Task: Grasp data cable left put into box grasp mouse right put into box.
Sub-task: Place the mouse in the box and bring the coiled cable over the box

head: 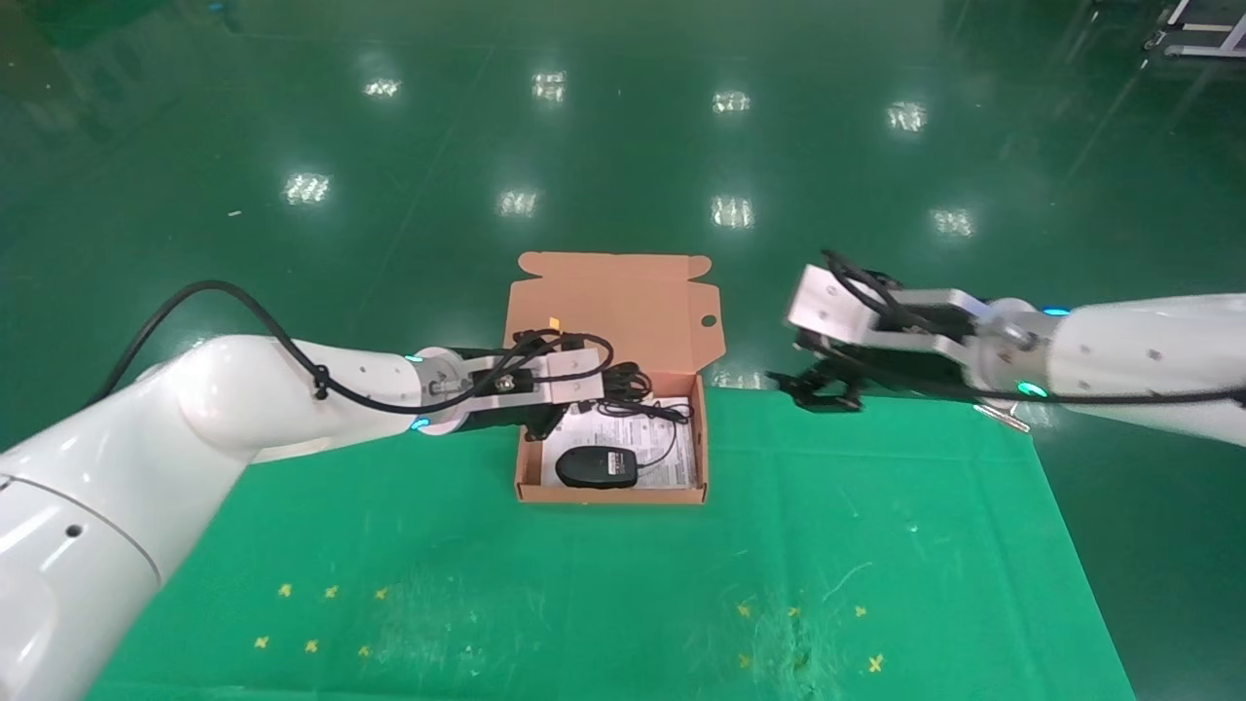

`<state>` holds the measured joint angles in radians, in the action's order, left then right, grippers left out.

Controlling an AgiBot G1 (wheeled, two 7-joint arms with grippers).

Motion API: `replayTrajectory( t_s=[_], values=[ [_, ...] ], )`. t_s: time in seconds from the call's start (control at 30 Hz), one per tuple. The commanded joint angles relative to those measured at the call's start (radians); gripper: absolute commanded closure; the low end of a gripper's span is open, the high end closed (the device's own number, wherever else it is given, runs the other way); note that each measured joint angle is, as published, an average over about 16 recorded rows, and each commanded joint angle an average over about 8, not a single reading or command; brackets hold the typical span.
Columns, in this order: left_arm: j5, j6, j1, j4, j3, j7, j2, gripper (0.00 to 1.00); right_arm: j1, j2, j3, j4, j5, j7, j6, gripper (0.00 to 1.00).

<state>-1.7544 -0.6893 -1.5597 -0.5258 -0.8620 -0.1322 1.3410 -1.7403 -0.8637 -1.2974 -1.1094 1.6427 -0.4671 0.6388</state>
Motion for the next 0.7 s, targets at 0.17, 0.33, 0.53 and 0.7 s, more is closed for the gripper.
replayTrajectory(
  t_s=[0.17,0.33,0.53,0.7],
  values=[
    [0.114,0.018,0.009,0.043,-0.021,-0.107,0.027,1.00,-0.010,0.061,-0.020,-0.110,0.081,-0.093,0.018,0.00],
    [0.177,0.022,0.004,0.057,-0.063,-0.142,0.028,0.73,-0.012,0.067,-0.028,-0.142,0.131,-0.154,0.017,0.00],
    [0.213,0.018,0.000,0.079,-0.094,-0.145,0.034,0.00,-0.013,0.075,-0.032,-0.166,0.160,-0.182,0.018,0.00],
    [0.216,0.015,-0.001,0.079,-0.097,-0.144,0.032,0.00,-0.013,0.074,-0.032,-0.166,0.162,-0.183,0.019,0.00]
  ],
)
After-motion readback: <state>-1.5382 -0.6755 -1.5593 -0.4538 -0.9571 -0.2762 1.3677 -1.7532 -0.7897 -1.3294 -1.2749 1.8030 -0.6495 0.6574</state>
